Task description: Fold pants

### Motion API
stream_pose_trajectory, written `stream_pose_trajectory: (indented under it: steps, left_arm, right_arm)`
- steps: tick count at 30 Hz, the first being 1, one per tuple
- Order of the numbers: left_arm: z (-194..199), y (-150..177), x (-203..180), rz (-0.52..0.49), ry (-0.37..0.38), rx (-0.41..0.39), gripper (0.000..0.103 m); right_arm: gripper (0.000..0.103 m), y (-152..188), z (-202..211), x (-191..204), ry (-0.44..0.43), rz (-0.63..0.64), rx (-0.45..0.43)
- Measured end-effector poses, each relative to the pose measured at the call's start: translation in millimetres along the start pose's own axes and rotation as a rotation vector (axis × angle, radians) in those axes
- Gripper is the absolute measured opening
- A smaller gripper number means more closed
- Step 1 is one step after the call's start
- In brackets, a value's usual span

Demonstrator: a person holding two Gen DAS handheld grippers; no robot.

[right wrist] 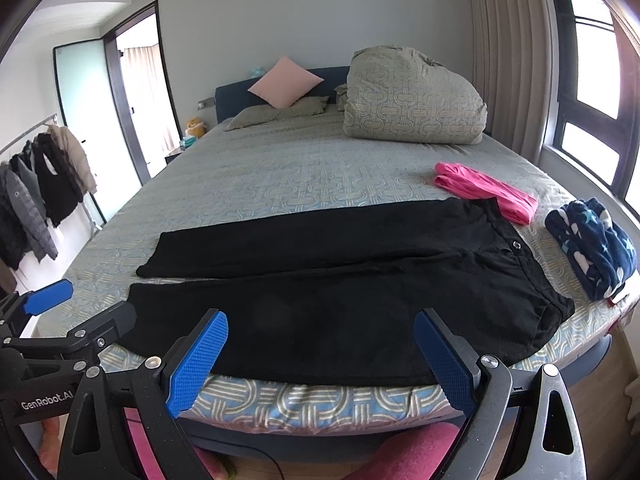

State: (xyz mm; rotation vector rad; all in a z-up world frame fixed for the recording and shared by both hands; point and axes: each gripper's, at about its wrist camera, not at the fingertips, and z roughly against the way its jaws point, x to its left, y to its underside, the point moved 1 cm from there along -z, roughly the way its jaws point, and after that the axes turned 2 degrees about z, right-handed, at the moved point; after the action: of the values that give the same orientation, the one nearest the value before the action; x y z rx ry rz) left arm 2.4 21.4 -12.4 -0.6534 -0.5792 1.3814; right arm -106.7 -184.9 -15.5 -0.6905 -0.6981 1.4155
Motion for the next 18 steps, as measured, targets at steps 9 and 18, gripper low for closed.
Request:
stream_pose_trajectory:
  steps: [9,18]
  left_arm:
    - [-2.1,2.6,-0.1,-0.013,0.011,0.008,0.1]
    - [-3.9,4.1,-0.3,-0.01,0.006,0.021,0.097]
  right_arm:
    - [0.096,0.9,-1.2,-1.1,-0.019,-0.013,0.0]
    - [0.096,0.7,0.6,-1.7,-0.033,-0.026,-0.005]
